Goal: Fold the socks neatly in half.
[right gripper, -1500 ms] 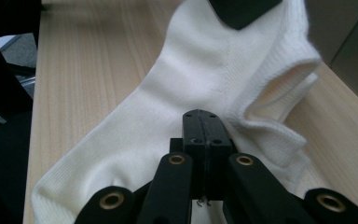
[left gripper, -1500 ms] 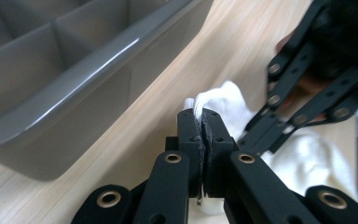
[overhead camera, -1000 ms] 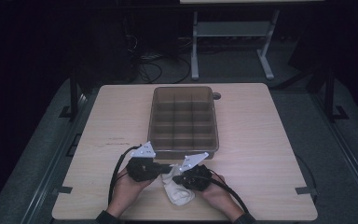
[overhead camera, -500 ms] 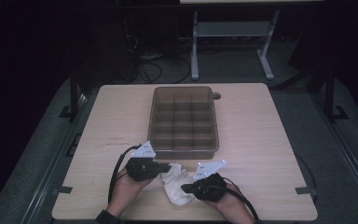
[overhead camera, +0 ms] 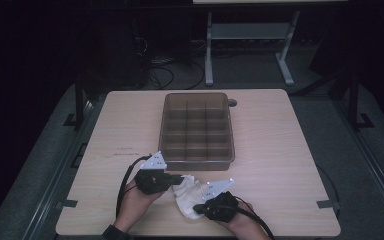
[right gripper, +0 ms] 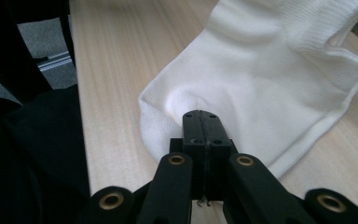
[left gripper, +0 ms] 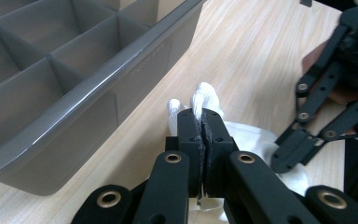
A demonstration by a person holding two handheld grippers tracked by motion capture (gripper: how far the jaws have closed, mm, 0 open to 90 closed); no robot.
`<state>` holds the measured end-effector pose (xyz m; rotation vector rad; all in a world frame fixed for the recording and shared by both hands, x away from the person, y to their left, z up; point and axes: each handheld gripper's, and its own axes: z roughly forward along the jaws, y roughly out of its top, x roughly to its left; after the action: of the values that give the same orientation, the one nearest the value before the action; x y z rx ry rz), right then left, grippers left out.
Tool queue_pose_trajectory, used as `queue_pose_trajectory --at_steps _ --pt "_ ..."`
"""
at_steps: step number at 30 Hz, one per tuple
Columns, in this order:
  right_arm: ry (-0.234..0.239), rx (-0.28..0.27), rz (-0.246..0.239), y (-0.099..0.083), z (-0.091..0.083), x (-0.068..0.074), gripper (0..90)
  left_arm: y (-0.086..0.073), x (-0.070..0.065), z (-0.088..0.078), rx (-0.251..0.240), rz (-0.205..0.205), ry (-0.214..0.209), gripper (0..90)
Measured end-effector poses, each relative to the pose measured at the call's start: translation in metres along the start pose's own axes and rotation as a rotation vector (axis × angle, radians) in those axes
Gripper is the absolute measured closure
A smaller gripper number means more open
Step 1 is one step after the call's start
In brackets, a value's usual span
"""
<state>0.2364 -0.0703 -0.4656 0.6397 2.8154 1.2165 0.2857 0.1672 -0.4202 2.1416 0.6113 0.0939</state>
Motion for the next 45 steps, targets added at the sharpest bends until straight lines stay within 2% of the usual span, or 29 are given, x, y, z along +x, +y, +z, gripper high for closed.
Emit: queue_pose_trajectory --at_steps 8,12,22,24,27,36,45 --pt "-0.021 -0.01 -0.02 0.004 0.006 -0.006 90.0 0.004 -0.009 -0.005 -0.013 0.028 -0.004 88.7" --pt "-0.024 -0.022 -0.012 0.007 0.01 -0.01 90.0 0.005 -0.012 -0.006 -0.013 0.04 -0.004 88.7" --pt "-0.059 -0.055 -0.013 0.015 0.019 -0.024 90.0 0.003 -0.014 -0.002 -0.007 0.037 -0.008 88.7" --pt "-0.054 -0.061 0.004 0.015 0.019 -0.024 90.0 0.002 -0.015 0.001 0.0 0.039 -0.007 88.7" --pt "-0.053 -0.069 0.006 0.013 0.013 -0.024 89.9 0.0 -0.018 0.004 0.01 0.052 -0.002 88.7" --pt "-0.094 -0.094 0.044 0.0 -0.027 -0.021 89.7 -0.001 -0.026 0.013 0.029 0.07 -0.001 88.7" --pt "-0.081 -0.04 0.054 -0.013 -0.026 -0.015 88.9 -0.006 -0.032 0.032 0.09 0.084 -0.031 88.4"
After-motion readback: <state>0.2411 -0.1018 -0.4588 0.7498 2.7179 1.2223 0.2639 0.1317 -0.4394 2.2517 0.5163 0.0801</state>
